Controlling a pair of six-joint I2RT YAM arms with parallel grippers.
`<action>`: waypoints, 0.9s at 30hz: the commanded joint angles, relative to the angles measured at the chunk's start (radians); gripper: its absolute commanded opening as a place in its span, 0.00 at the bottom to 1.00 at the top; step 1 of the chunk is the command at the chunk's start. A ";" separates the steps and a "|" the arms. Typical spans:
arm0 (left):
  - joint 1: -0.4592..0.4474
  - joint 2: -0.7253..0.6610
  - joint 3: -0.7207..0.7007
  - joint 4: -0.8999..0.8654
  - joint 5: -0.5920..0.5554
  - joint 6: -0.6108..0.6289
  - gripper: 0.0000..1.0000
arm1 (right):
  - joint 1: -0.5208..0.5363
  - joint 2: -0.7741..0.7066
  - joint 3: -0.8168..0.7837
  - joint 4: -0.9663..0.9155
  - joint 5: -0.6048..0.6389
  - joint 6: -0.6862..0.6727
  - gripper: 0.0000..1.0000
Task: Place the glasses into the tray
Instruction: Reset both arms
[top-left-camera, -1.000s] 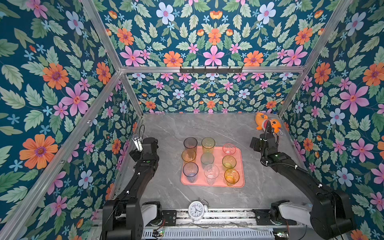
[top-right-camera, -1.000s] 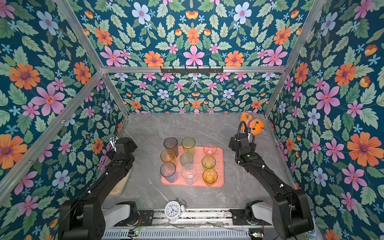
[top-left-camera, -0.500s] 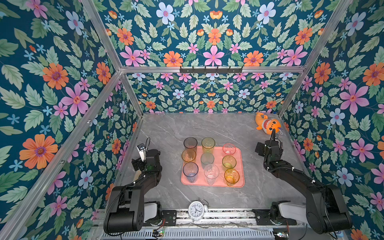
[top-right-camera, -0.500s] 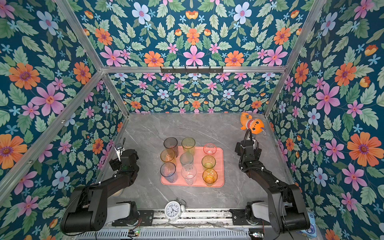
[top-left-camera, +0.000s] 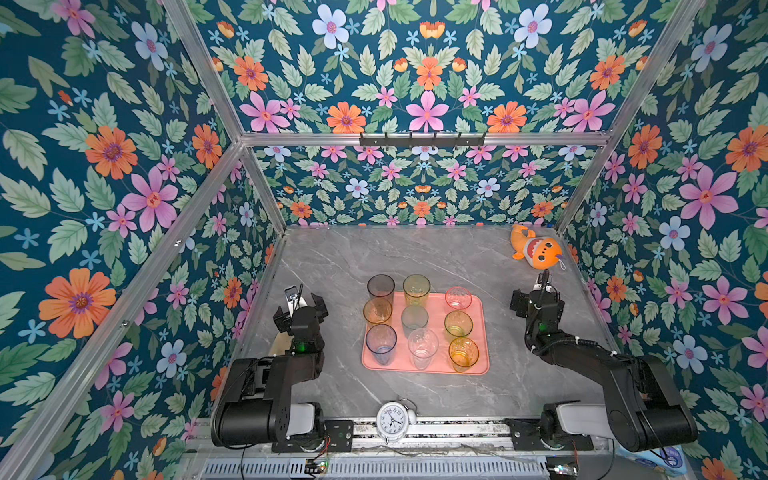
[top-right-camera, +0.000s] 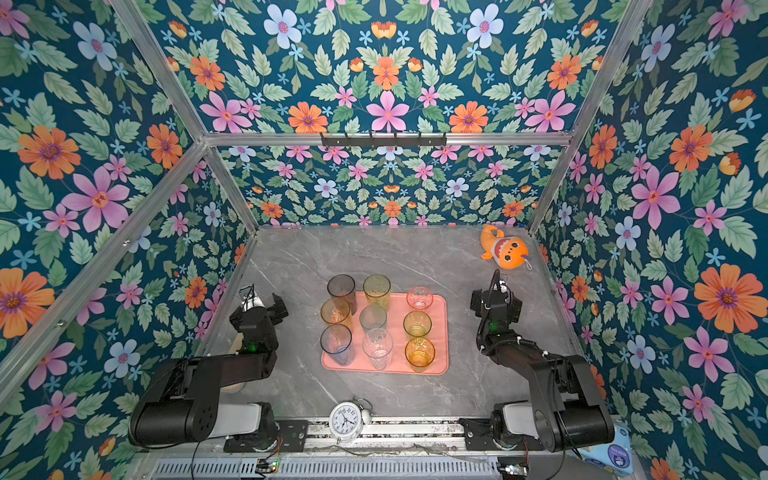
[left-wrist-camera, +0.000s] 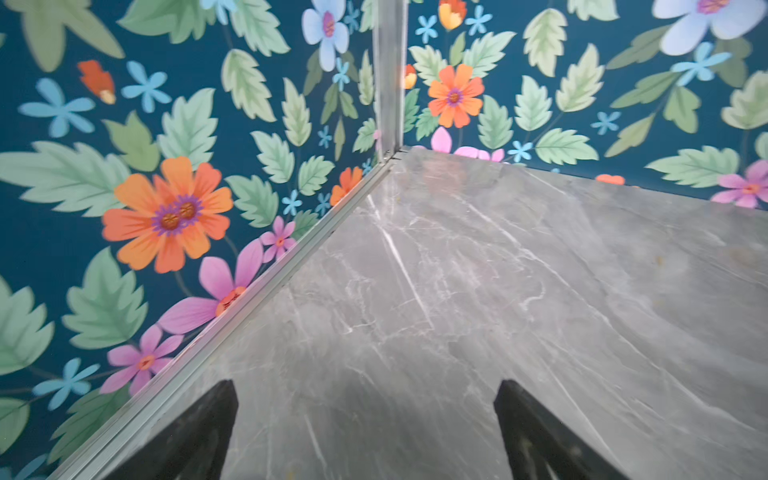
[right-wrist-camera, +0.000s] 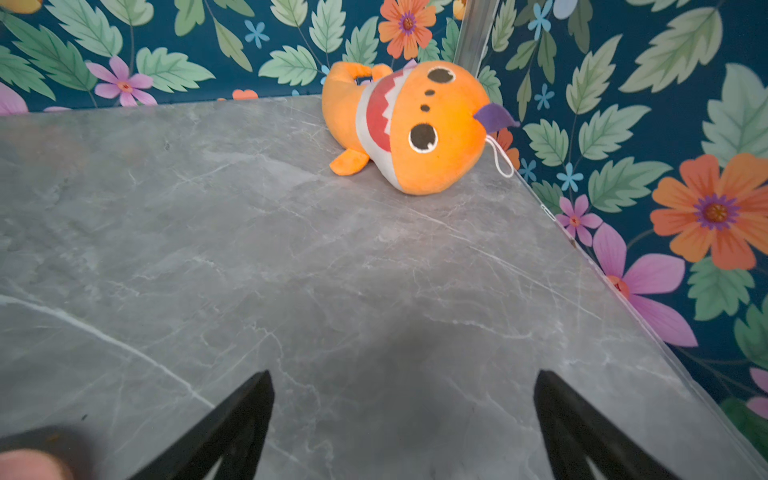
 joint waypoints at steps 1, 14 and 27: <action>-0.002 0.018 -0.006 0.138 0.117 0.020 0.99 | -0.006 0.037 -0.001 0.108 -0.047 -0.040 0.99; -0.013 0.158 -0.066 0.401 0.250 0.064 1.00 | -0.077 0.063 -0.082 0.253 -0.185 0.000 0.99; -0.026 0.185 -0.017 0.338 0.156 0.045 1.00 | -0.098 0.120 -0.115 0.366 -0.253 -0.002 0.99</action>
